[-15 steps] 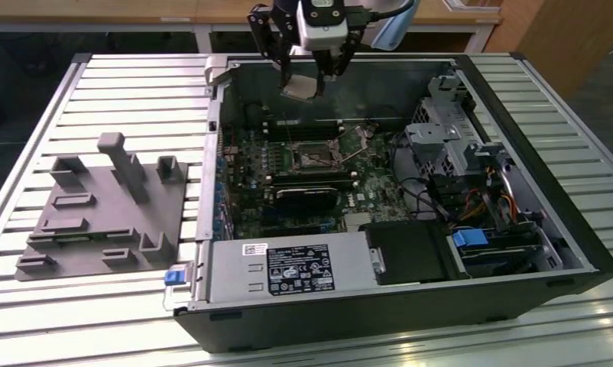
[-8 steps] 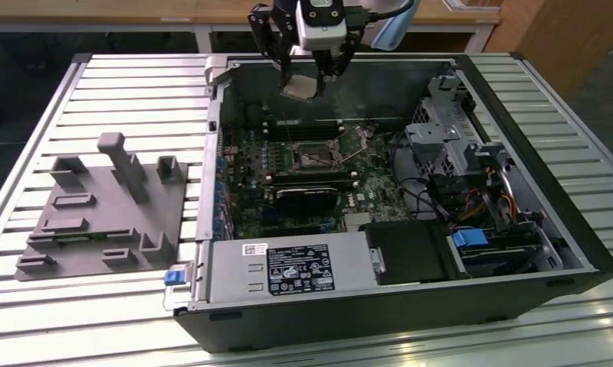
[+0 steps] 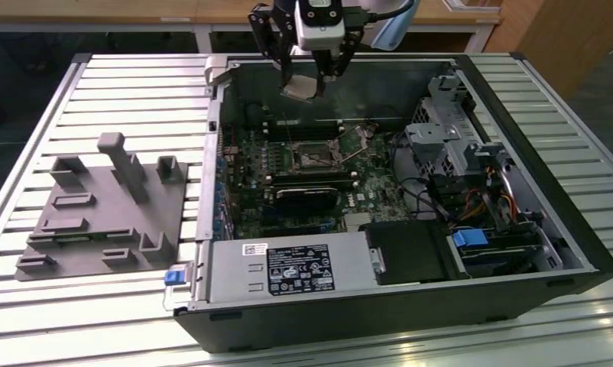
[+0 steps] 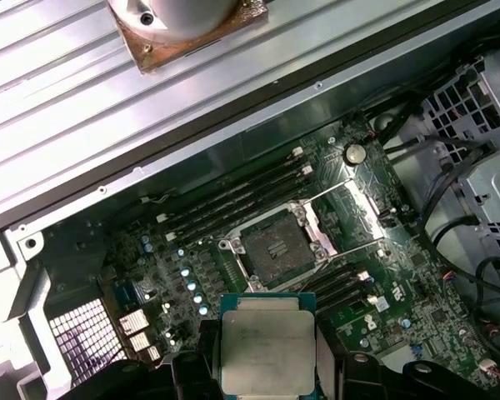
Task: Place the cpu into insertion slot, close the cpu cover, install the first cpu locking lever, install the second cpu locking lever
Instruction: 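Place the cpu into insertion slot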
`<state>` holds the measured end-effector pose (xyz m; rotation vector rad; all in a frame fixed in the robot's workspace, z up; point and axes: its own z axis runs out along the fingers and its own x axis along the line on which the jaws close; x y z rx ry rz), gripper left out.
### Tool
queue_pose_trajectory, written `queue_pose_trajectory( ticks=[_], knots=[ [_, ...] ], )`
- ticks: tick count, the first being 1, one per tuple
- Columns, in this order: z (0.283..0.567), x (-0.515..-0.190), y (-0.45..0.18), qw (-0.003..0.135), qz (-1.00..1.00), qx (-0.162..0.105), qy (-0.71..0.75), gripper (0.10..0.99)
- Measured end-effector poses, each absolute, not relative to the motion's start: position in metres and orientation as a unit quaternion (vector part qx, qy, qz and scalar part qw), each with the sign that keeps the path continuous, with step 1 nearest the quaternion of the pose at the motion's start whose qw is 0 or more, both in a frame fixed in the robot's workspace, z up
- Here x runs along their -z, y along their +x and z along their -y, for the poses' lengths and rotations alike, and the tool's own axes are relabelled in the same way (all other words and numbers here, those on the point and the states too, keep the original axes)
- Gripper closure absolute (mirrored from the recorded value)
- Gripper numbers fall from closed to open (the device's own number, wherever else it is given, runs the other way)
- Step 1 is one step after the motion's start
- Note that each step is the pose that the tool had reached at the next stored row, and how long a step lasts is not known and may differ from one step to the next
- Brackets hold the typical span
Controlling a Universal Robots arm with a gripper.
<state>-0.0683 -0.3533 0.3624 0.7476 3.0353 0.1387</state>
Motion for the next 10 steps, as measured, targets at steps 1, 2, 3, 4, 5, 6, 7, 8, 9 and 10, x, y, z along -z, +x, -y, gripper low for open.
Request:
queue_pose_trajectory(
  ticks=[1, 2, 3, 4, 5, 6, 7, 8, 9, 10],
  knots=[
    [0.3533, -0.3623, -0.0683, 0.006, -0.97, -0.044, 0.24, 0.545],
    [0.3533, -0.3622, -0.0683, 0.006, -0.969, -0.044, 0.242, 0.545],
    [0.3533, -0.3622, -0.0683, 0.006, -0.969, -0.044, 0.244, 0.545],
    [0.3533, -0.3621, -0.0683, 0.007, -0.968, -0.044, 0.247, 0.545],
    [0.3533, -0.362, -0.0683, 0.007, -0.967, -0.044, 0.25, 0.545],
    [0.3533, -0.362, -0.0683, 0.007, -0.967, -0.044, 0.252, 0.545],
    [0.3533, -0.3619, -0.0683, 0.007, -0.966, -0.044, 0.255, 0.545],
    [0.3533, -0.3618, -0.0683, 0.007, -0.965, -0.044, 0.258, 0.545],
    [0.3533, -0.3617, -0.0683, 0.007, -0.964, -0.044, 0.262, 0.545],
    [0.3533, -0.3616, -0.0683, 0.008, -0.963, -0.044, 0.266, 0.545]
  ],
)
